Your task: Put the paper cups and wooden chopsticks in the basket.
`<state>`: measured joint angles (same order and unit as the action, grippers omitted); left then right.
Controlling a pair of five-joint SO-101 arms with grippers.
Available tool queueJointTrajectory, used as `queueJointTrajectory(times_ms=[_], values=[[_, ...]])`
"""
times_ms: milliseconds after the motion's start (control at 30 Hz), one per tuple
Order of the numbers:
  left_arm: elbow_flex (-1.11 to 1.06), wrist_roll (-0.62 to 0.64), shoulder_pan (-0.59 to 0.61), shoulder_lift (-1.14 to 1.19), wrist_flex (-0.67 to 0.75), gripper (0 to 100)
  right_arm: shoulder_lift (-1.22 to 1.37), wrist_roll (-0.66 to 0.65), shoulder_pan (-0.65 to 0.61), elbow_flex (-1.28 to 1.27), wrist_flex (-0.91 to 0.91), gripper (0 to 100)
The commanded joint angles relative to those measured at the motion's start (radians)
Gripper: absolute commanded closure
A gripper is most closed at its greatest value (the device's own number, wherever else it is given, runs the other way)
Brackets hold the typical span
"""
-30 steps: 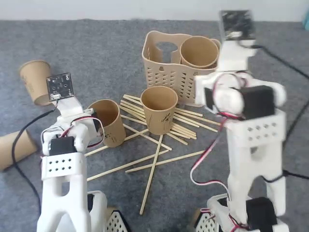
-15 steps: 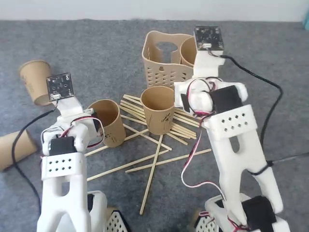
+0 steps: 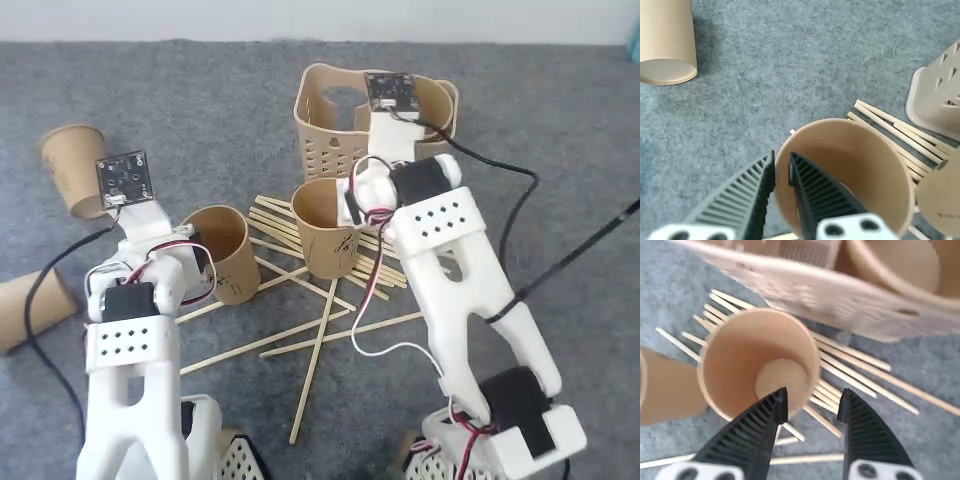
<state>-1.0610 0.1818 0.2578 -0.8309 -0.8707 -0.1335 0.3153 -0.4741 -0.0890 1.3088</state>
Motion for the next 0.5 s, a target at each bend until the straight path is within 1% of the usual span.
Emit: queueJointTrajectory(times_ms=[0, 200, 333, 400, 467], values=[[0.005, -0.002, 0.005, -0.006, 0.026, 95, -0.013, 0.014, -0.027, -0.003, -0.054, 82.4], [0.005, -0.003, 0.005, -0.006, 0.026, 95, -0.012, 0.014, -0.022, -0.015, -0.059, 82.5], [0.005, -0.003, 0.005, -0.006, 0.026, 95, -0.012, 0.009, -0.022, -0.081, -0.107, 82.9], [0.005, -0.003, 0.005, -0.006, 0.026, 95, -0.012, 0.008, -0.022, -0.120, -0.133, 86.5], [0.005, -0.003, 0.005, -0.006, 0.026, 95, -0.012, 0.006, -0.022, -0.146, -0.151, 92.6]])
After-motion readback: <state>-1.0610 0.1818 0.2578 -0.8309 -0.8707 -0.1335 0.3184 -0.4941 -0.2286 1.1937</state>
